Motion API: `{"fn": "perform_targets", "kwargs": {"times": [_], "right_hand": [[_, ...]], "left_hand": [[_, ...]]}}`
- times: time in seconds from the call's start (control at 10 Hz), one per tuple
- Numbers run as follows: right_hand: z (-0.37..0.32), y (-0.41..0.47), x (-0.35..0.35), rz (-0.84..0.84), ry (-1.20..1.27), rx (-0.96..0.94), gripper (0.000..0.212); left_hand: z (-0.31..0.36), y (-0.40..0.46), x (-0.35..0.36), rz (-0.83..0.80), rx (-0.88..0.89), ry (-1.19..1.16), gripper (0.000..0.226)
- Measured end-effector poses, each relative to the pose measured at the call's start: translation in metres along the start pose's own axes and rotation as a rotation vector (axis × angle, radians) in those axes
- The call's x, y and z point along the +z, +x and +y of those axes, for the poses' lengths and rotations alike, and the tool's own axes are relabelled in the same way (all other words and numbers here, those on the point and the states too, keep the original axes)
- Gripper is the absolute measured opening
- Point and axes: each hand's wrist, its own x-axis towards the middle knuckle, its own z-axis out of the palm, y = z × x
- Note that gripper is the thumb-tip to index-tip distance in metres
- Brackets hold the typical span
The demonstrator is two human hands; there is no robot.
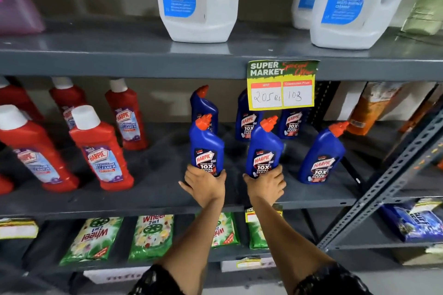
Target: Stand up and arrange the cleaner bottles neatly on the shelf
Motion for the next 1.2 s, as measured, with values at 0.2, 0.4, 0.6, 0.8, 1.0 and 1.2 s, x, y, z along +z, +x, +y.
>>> {"fn": "perform_targets", "kwargs": {"times": [0.2, 0.4, 0.6, 0.8, 1.0, 1.2], "right_hand": [[-0.003, -0.001, 0.005, -0.034, -0.012, -0.022, 0.113], [-0.002, -0.004, 0.006, -0.022, -0.024, -0.014, 0.112], [-0.002, -0.007, 0.005, -0.021, -0.044, -0.014, 0.110], [-0.001, -0.007, 0.002, -0.052, -0.059, -0.009, 0.110], [0.000, -0.010, -0.002, -0.081, -0.079, -0.012, 0.111], [-0.002, -0.028, -0.016, -0.110, 0.012, -0.019, 0.120]], "left_hand": [[-0.004, 0.000, 0.001, 0.018, 0.001, 0.003, 0.108], [-0.006, -0.004, -0.001, 0.023, 0.020, 0.005, 0.107], [-0.008, -0.007, -0.005, 0.013, 0.035, 0.026, 0.107], [-0.008, -0.008, -0.007, 0.002, 0.033, 0.021, 0.107], [-0.008, -0.010, -0.010, -0.054, 0.036, 0.045, 0.111], [-0.018, -0.012, -0.039, -0.108, 0.086, -0.027, 0.121]]}}
